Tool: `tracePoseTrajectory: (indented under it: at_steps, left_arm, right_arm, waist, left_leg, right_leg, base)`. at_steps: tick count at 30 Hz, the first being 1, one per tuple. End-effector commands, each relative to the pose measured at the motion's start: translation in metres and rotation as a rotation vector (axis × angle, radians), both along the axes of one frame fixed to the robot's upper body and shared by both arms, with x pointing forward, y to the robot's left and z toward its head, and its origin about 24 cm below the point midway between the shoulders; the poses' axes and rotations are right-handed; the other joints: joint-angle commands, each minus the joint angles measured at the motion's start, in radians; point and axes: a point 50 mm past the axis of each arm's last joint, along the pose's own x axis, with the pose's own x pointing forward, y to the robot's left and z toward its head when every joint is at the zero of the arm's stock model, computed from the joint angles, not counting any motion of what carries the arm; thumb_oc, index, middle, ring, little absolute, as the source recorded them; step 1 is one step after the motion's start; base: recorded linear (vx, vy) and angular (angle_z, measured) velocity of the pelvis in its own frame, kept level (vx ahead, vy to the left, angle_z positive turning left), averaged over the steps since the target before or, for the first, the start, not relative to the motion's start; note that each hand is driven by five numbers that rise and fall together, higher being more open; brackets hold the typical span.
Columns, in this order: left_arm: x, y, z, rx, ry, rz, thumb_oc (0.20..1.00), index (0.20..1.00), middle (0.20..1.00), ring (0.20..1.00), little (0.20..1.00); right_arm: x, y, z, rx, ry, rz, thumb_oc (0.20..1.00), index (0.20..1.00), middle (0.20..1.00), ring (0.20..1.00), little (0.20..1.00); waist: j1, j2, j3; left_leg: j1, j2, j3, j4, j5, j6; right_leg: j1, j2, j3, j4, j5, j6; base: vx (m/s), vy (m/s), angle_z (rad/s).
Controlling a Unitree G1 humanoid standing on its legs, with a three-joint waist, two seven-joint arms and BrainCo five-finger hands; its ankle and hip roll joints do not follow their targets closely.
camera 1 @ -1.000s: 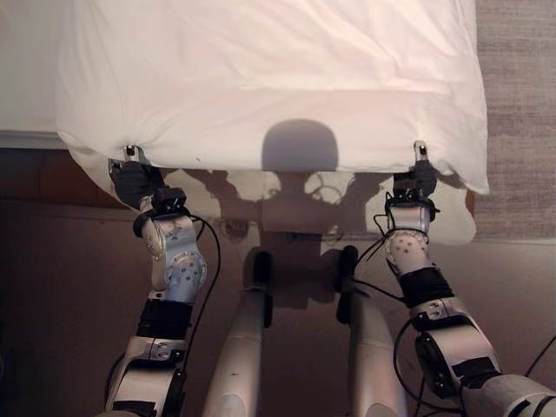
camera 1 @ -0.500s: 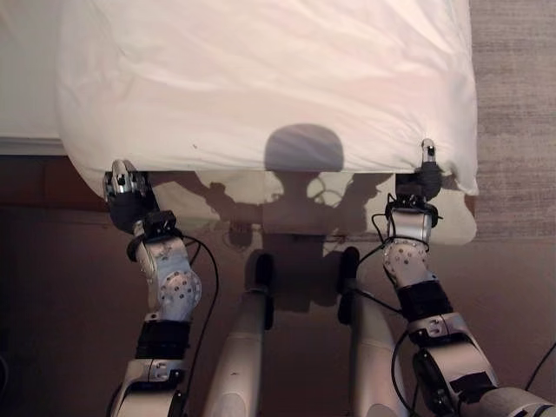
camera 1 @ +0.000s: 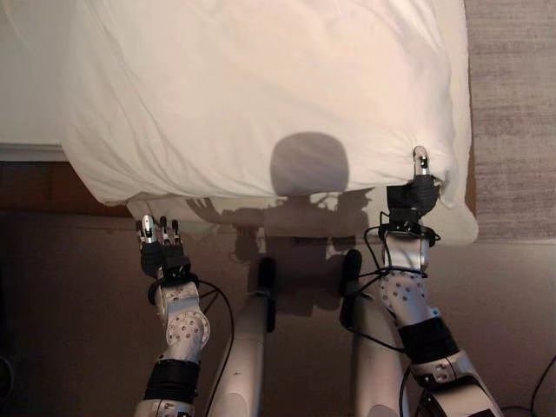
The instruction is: Make the bed
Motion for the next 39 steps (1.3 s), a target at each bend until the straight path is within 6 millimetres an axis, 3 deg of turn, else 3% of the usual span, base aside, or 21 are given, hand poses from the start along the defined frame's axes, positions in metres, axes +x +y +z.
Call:
tracePoseTrajectory:
  at_steps: [1,3,7,14,15,18,19,21,23,24,27,29,30,39]
  left_arm:
    - [-0.02,-0.005,-0.027,0.003,0.072,-0.07,1.0,1.0,1.0,1.0,1.0]
    - [-0.028,-0.023,-0.05,-0.012,0.143,-0.192,1.0,1.0,1.0,1.0,1.0]
    - [-0.037,-0.04,-0.069,-0.025,0.206,-0.303,1.0,1.0,1.0,1.0,1.0]
    - [-0.043,-0.068,-0.08,-0.02,0.217,-0.524,1.0,1.0,1.0,1.0,1.0]
    - [-0.04,-0.082,-0.079,-0.039,0.199,-0.598,1.0,1.0,1.0,1.0,1.0]
    - [-0.037,-0.086,-0.079,-0.044,0.19,-0.615,1.0,1.0,1.0,1.0,1.0]
    - [-0.023,-0.101,-0.066,-0.046,0.121,-0.668,1.0,1.0,1.0,1.0,1.0]
    - [-0.019,-0.104,-0.062,-0.052,0.102,-0.673,1.0,1.0,1.0,1.0,1.0]
    - [-0.002,-0.118,-0.039,-0.063,0.001,-0.691,1.0,1.0,1.0,1.0,1.0]
    - [-0.002,-0.118,-0.039,-0.063,0.001,-0.691,1.0,1.0,1.0,1.0,1.0]
    - [0.015,-0.126,-0.011,-0.07,-0.108,-0.677,1.0,1.0,1.0,1.0,1.0]
    - [0.015,-0.126,-0.011,-0.07,-0.108,-0.677,1.0,1.0,1.0,1.0,1.0]
    - [0.027,-0.126,0.003,-0.085,-0.158,-0.636,1.0,1.0,1.0,1.0,1.0]
    - [0.051,-0.105,0.036,-0.114,-0.263,-0.456,1.0,1.0,1.0,1.0,1.0]
  right_arm:
    - [-0.029,0.003,0.032,-0.098,-0.259,-0.004,0.2,0.2,0.2,0.2,0.2]
    - [-0.031,0.015,0.036,-0.162,-0.286,0.047,0.2,0.2,0.2,0.2,0.2]
    - [-0.032,0.024,0.034,-0.174,-0.296,0.101,0.2,0.2,0.2,0.2,0.2]
    - [-0.033,0.034,0.03,-0.147,-0.293,0.172,0.2,0.2,0.2,0.2,0.2]
    - [-0.033,0.039,0.028,-0.131,-0.288,0.202,0.2,0.2,0.2,0.2,0.2]
    - [-0.033,0.04,0.027,-0.124,-0.286,0.212,0.2,0.2,0.2,0.2,0.2]
    - [-0.034,0.045,0.027,-0.11,-0.292,0.236,0.2,0.2,0.2,0.2,0.2]
    - [-0.034,0.046,0.026,-0.107,-0.29,0.242,0.2,0.2,0.2,0.2,0.2]
    - [-0.035,0.051,0.029,-0.102,-0.308,0.262,0.2,0.2,0.2,0.2,0.2]
    - [-0.035,0.051,0.029,-0.102,-0.308,0.262,0.2,0.2,0.2,0.2,0.2]
    - [-0.034,0.053,0.029,-0.081,-0.308,0.268,0.2,0.2,0.2,0.2,0.2]
    - [-0.034,0.053,0.029,-0.081,-0.308,0.268,0.2,0.2,0.2,0.2,0.2]
    - [-0.033,0.053,0.029,-0.07,-0.307,0.265,0.2,0.2,0.2,0.2,0.2]
    - [-0.031,0.045,0.029,-0.042,-0.307,0.227,0.2,0.2,0.2,0.2,0.2]
  waist:
    - [-0.019,0.025,-0.091]
    - [-0.013,0.026,-0.081]
    - [-0.009,0.024,-0.076]
    - [-0.011,0.012,-0.066]
    - [-0.017,0.007,-0.064]
    - [-0.019,0.004,-0.065]
    - [-0.031,-0.005,-0.069]
    - [-0.033,-0.008,-0.071]
    - [-0.044,-0.021,-0.079]
    - [-0.044,-0.021,-0.079]
    - [-0.054,-0.031,-0.085]
    - [-0.054,-0.031,-0.085]
    - [-0.061,-0.036,-0.089]
    - [-0.074,-0.044,-0.092]
  left_leg:
    - [-0.04,-0.07,0.006,-0.103,0.108,0.064]
    - [-0.031,-0.071,0.008,-0.104,0.107,0.066]
    - [-0.028,-0.071,0.014,-0.099,0.106,0.07]
    - [-0.014,-0.067,0.021,-0.102,0.106,0.071]
    - [-0.013,-0.067,0.023,-0.1,0.105,0.07]
    - [-0.011,-0.067,0.024,-0.101,0.104,0.07]
    - [-0.01,-0.064,0.027,-0.103,0.104,0.066]
    - [-0.009,-0.063,0.027,-0.104,0.104,0.066]
    - [-0.012,-0.06,0.029,-0.103,0.102,0.065]
    - [-0.012,-0.06,0.029,-0.103,0.102,0.065]
    - [-0.01,-0.058,0.033,-0.104,0.097,0.064]
    - [-0.009,-0.058,0.033,-0.104,0.097,0.064]
    - [-0.009,-0.055,0.04,-0.102,0.094,0.064]
    - [-0.008,-0.051,0.049,-0.094,0.086,0.061]
  right_leg:
    - [0.018,0.051,-0.012,-0.036,0.024,0.018]
    - [0.028,0.046,-0.014,-0.036,0.023,0.021]
    - [0.03,0.045,-0.011,-0.03,0.026,0.022]
    - [0.043,0.049,-0.007,-0.037,0.029,0.025]
    - [0.046,0.05,-0.005,-0.037,0.028,0.025]
    - [0.047,0.05,-0.005,-0.039,0.028,0.025]
    - [0.043,0.052,-0.002,-0.04,0.03,0.026]
    - [0.044,0.053,-0.001,-0.041,0.03,0.026]
    - [0.04,0.056,0.005,-0.047,0.034,0.025]
    - [0.04,0.056,0.005,-0.047,0.034,0.025]
    - [0.037,0.059,0.01,-0.047,0.035,0.026]
    - [0.037,0.059,0.011,-0.047,0.035,0.027]
    - [0.036,0.062,0.017,-0.047,0.035,0.028]
    - [0.035,0.069,0.03,-0.048,0.034,0.026]
  base:
    - [0.0,0.0,0.0]
    - [-0.04,0.019,0.0]
    - [-0.02,0.012,0.0]
    - [-0.02,0.004,-0.02]
    - [-0.01,0.002,-0.06]
    - [0.0,0.0,-0.04]
    - [0.0,0.0,0.0]
    - [0.0,0.0,0.0]
    - [0.0,0.0,0.0]
    - [0.0,0.0,0.0]
    - [0.0,0.0,0.0]
    - [0.0,0.0,0.0]
    - [0.0,0.0,0.0]
    - [0.0,0.0,0.0]
